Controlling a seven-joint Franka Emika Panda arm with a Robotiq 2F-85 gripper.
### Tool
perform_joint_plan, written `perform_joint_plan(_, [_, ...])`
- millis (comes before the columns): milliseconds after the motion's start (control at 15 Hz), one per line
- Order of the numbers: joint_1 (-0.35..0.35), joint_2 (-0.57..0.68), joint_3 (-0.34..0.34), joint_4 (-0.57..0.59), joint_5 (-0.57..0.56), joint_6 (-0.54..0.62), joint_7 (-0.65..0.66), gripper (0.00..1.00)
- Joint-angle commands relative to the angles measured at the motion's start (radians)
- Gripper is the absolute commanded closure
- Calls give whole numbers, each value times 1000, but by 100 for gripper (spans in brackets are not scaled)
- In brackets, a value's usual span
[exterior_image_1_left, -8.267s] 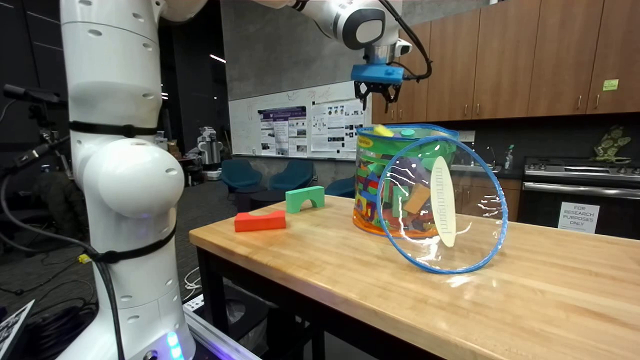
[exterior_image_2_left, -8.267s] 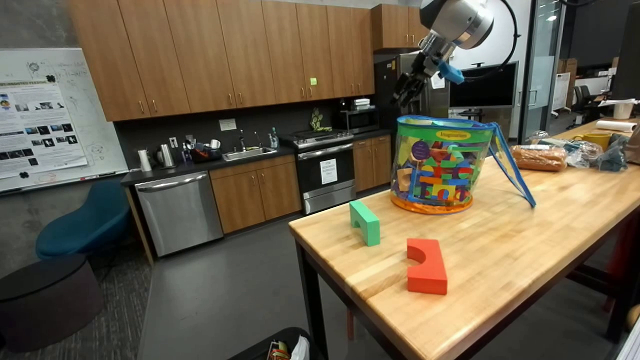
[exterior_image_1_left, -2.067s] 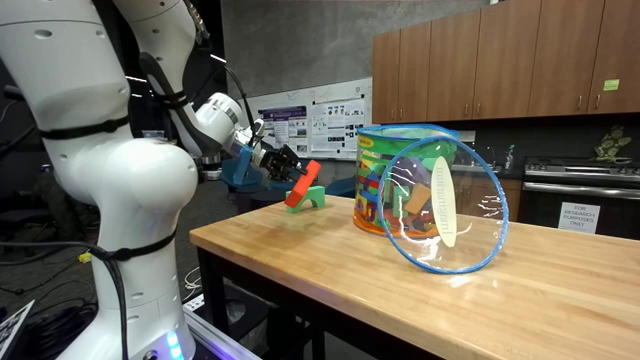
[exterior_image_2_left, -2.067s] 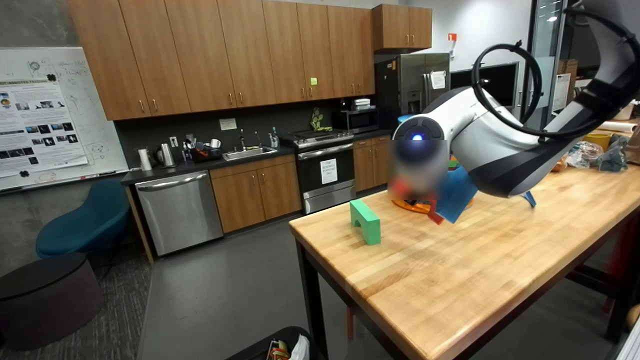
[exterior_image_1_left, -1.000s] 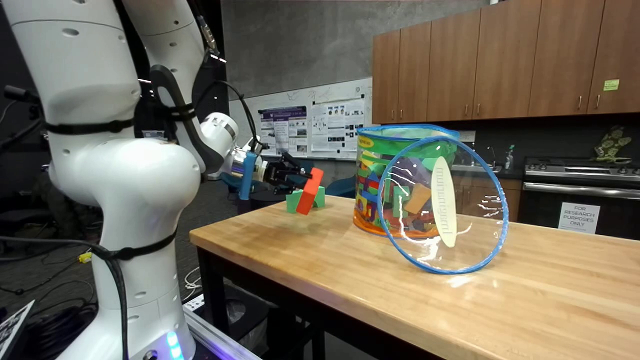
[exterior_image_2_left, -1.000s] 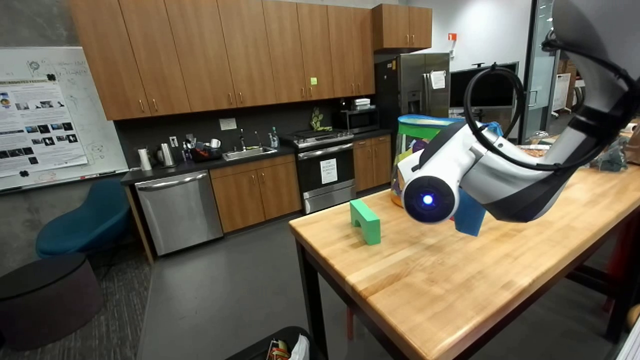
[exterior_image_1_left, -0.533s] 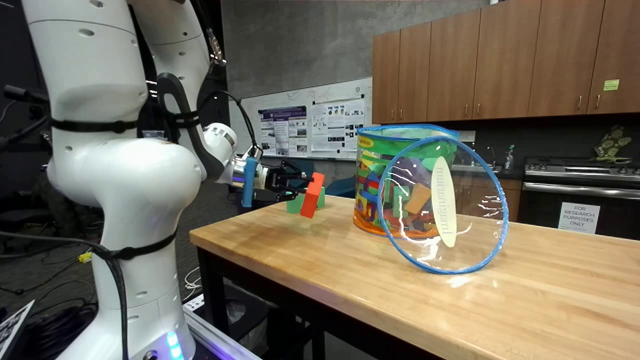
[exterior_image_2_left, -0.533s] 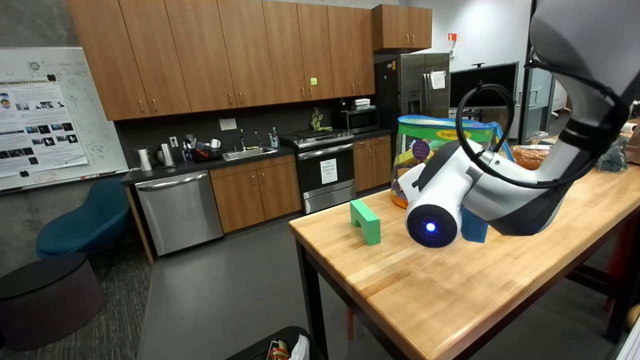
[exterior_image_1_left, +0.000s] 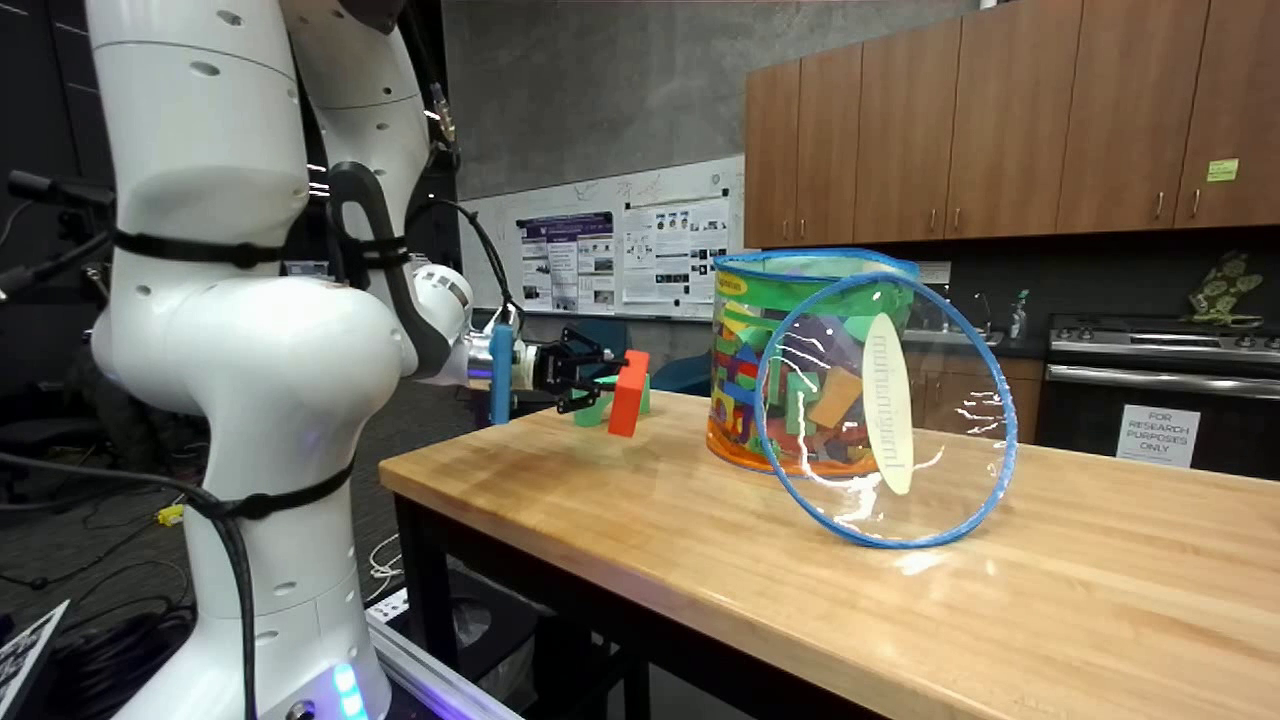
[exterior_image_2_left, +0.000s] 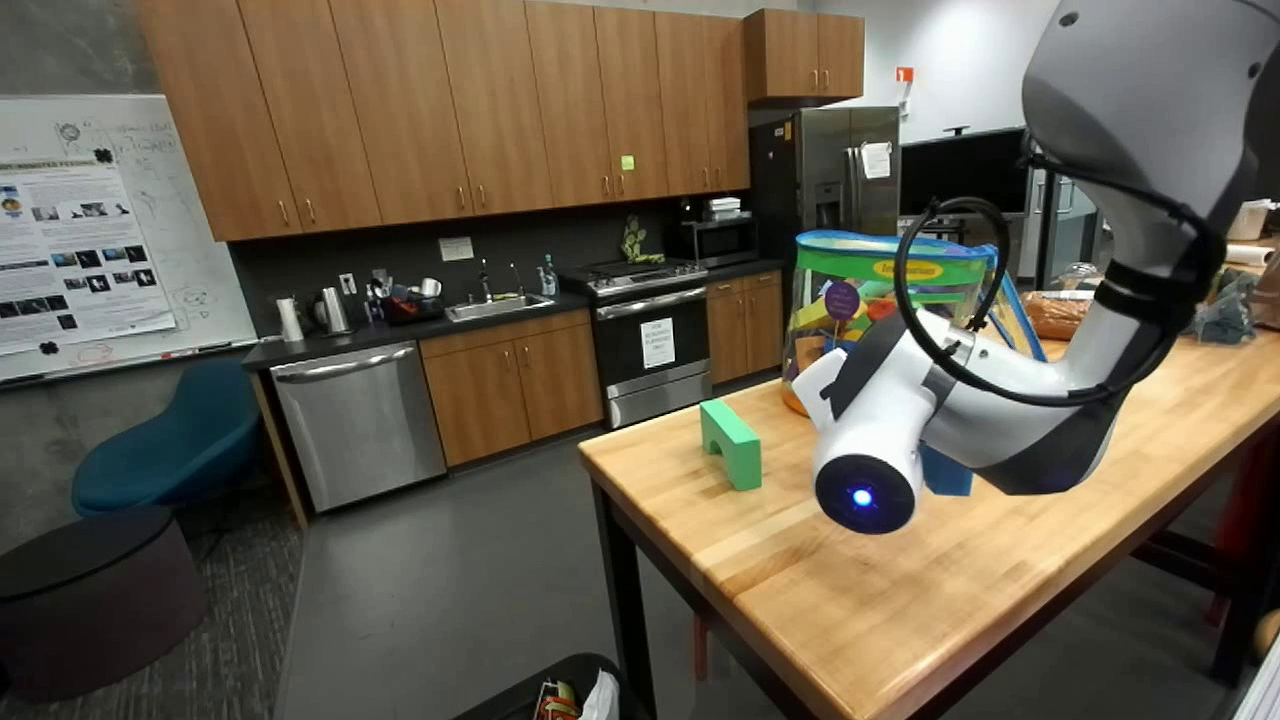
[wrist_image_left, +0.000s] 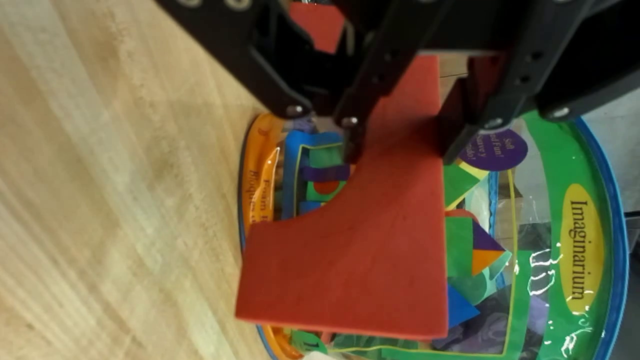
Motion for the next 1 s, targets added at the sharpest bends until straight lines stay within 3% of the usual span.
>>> perform_joint_plan(0, [24, 58, -10, 26, -38, -57, 30, 86])
perform_joint_plan(933, [35, 187, -1, 73, -72, -113, 13, 86])
